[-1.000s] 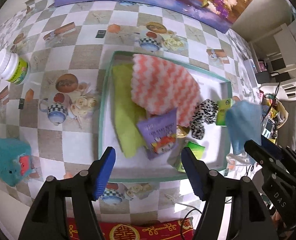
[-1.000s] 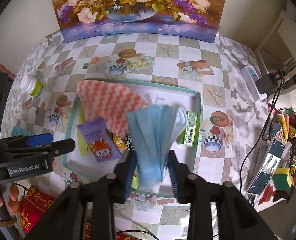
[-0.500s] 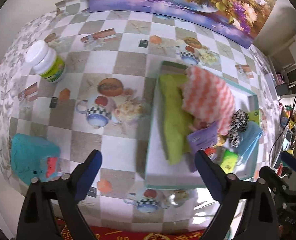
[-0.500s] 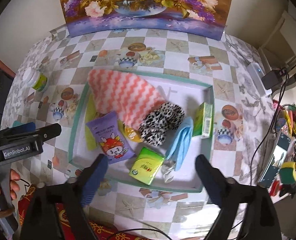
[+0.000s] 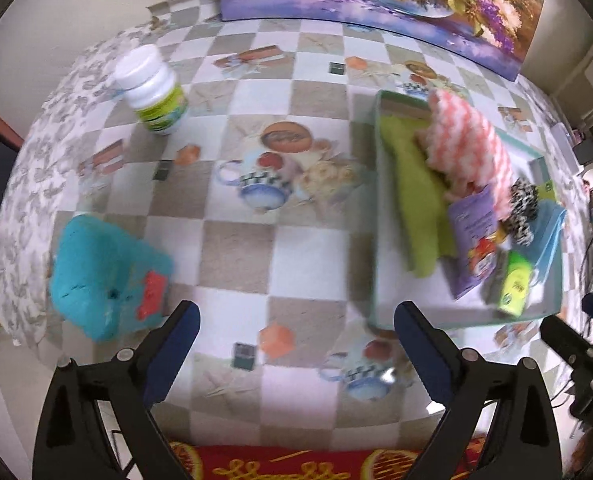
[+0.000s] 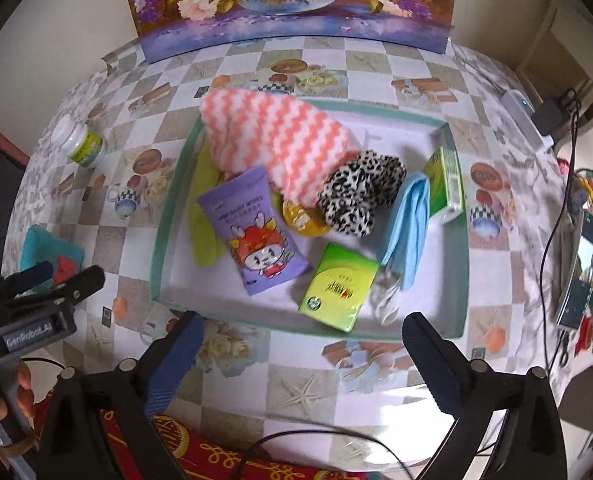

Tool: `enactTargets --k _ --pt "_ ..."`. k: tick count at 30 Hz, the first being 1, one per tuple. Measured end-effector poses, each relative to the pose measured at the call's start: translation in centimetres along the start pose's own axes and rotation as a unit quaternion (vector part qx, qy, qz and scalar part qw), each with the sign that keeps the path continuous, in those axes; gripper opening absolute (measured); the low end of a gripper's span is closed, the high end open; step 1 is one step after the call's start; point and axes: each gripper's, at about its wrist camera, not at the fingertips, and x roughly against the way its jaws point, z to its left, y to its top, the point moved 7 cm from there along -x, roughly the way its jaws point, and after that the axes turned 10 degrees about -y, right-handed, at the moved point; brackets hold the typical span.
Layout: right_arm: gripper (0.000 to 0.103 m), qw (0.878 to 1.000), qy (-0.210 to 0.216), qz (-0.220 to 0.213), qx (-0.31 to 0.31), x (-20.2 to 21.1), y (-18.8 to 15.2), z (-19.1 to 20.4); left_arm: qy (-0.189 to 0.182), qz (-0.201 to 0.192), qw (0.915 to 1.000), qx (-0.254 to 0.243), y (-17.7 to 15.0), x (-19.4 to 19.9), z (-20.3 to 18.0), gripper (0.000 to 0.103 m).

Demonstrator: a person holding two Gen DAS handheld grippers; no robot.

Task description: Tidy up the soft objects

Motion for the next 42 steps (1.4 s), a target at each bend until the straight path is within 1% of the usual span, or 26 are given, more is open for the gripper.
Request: enactTargets --k 2,7,9,11,12,15,17,22,28,32,35,42 --pt "0.101 1.0 -0.003 -0.001 -0.006 0.0 -0.5 0.4 0.012 -0.005 0.9999 -0.002 -0.5 0.5 0.8 0.098" --pt "0.101 1.0 -0.005 -0.005 -0.008 0.2 -1.7 1.6 0.022 -0.018 0.9996 0.006 -1.7 1.4 2.3 0.098" --pt "0.101 1.0 -0.007 -0.009 -0.01 0.3 -2.1 2.0 0.043 -0.022 0.9988 0.008 -2.2 1.8 2.9 0.098" --pt "0.101 1.0 -0.009 -0.013 -0.015 0.4 -2.6 2.5 0.075 -0.027 0.9968 0.001 -2.7 2.1 3.4 0.098" --pt "0.101 1.0 -0.009 -0.013 -0.015 0.3 -2.9 2.7 0.079 -0.032 0.9964 -0.003 -2.9 2.3 3.5 0.098" --pt "0.101 1.0 -0.014 -0.016 -0.015 0.3 -3.5 3.3 0.061 -0.04 0.9973 0.007 -3.5 2.5 3.9 0.098" --pt "0.101 0.999 -0.017 -0.022 -0.021 0.2 -3.8 3.5 0.057 -0.043 0.9973 0.018 -3.9 2.4 4.2 0.098" --pt "0.101 0.999 -0.028 -0.028 -0.017 -0.1 -4.5 4.1 0.065 -0.034 0.9969 0.025 -4.8 1.9 4.6 0.098" --pt "0.101 0.998 -0.036 -0.038 -0.017 -0.3 -5.0 4.5 0.068 -0.041 0.9966 0.02 -5.1 2.2 4.3 0.098" --pt "0.101 0.998 -0.043 -0.05 -0.021 0.1 -5.0 4.3 0.068 -0.041 0.9966 0.024 -5.2 2.3 4.5 0.098" --pt "0.101 0.997 -0.043 -0.052 -0.027 0.1 -5.0 4.1 0.068 -0.042 0.9965 0.027 -5.3 2.3 4.6 0.098" --pt "0.101 0.997 -0.04 -0.052 -0.034 0.0 -4.9 3.7 0.07 -0.06 0.9955 0.023 -5.3 3.0 4.4 0.098"
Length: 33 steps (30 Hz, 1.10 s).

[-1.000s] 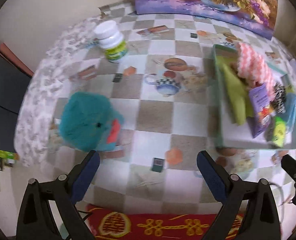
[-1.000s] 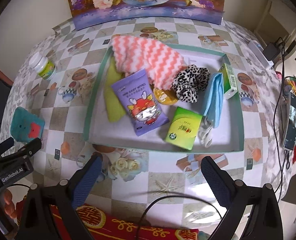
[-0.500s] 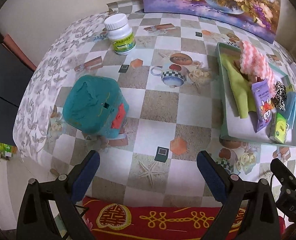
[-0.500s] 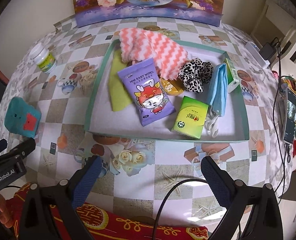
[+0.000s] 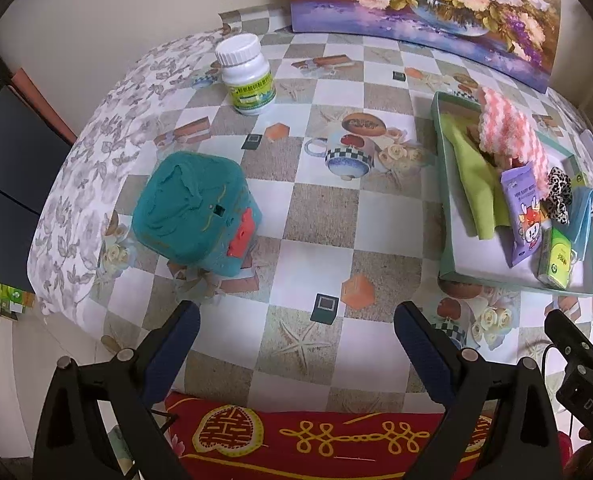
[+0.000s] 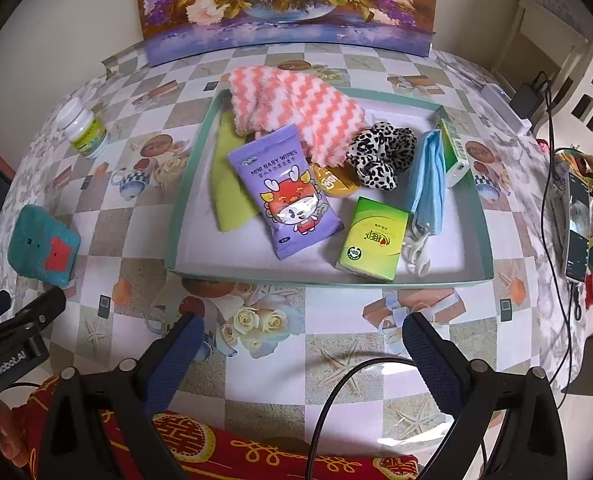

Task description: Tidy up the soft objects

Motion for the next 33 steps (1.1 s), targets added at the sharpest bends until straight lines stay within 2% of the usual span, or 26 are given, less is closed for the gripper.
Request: enactTargets --k 10,33 --pt "0.101 1.0 -0.001 0.002 -0.011 -0.09 -0.02 -0.46 -0.002 -0.013 0.9999 0.0 0.27 0.5 -0.05 0.098" --pt "0.101 1.0 -0.007 0.007 -0.012 -0.32 0.01 -0.49 0.004 -0.014 0.9998 0.009 0.31 0.54 0.03 0.098"
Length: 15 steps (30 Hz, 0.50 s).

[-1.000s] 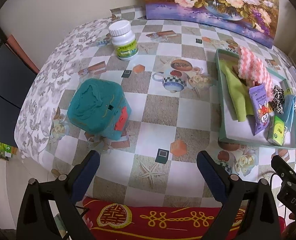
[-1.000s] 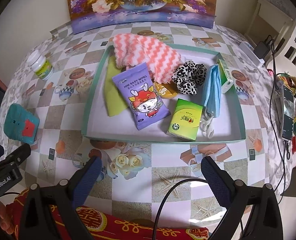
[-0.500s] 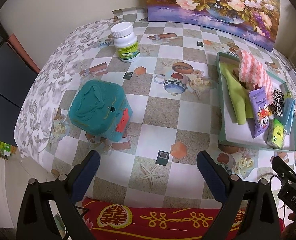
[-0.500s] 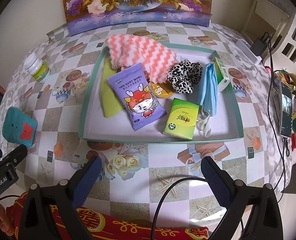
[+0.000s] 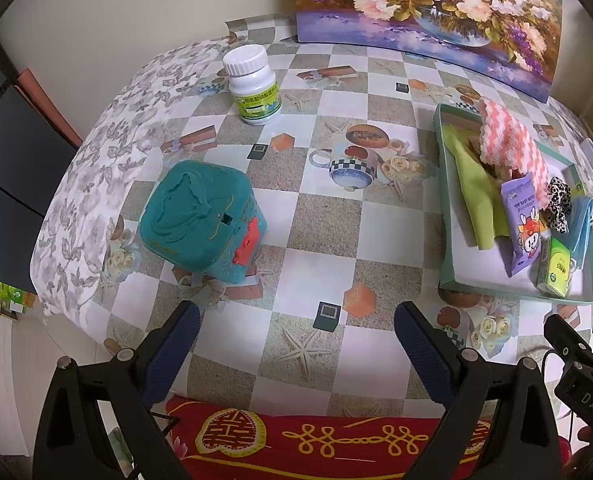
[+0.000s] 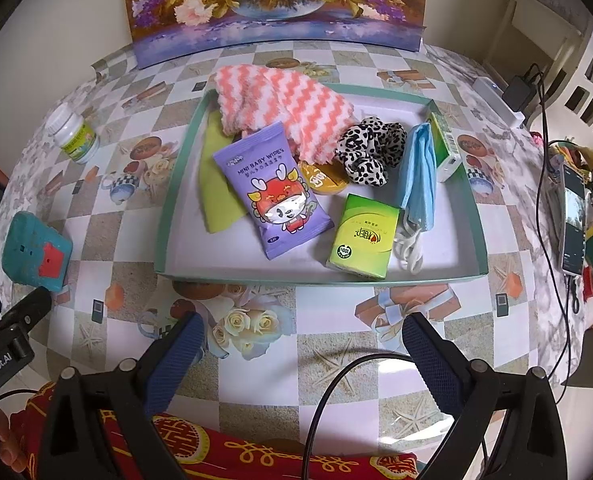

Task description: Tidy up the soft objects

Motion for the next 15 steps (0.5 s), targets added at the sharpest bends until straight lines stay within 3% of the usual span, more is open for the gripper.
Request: enactTargets --k 15 --pt "0.101 1.0 -0.002 0.004 0.001 -0.19 -0.06 0.04 0.005 0.0 1.0 -0.001 0.02 -0.08 0.08 0.098"
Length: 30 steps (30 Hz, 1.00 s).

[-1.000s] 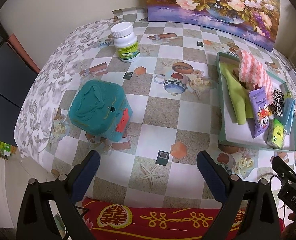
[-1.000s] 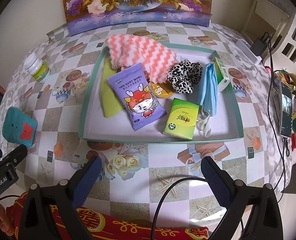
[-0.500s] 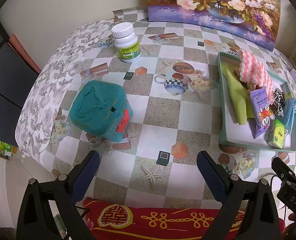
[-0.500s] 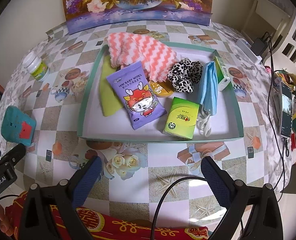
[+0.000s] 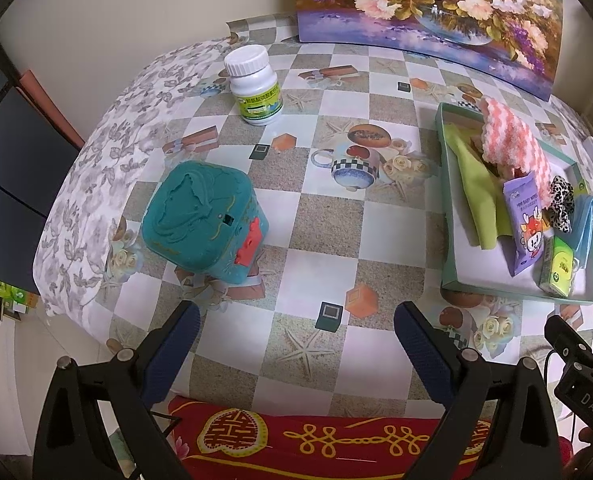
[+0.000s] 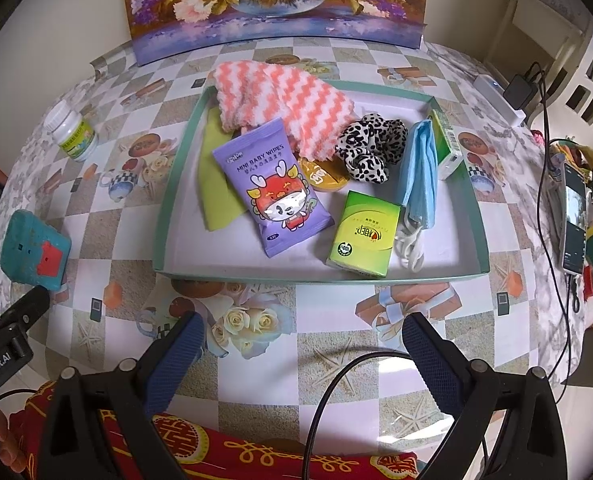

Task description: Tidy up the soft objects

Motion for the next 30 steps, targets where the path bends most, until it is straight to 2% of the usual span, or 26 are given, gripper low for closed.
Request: enactTargets --k 30 --pt "0.101 1.0 0.0 0.001 -0.003 -0.14 -0.02 -0.13 0.007 -0.001 1.0 0.001 0.05 0.01 0.2 0.098"
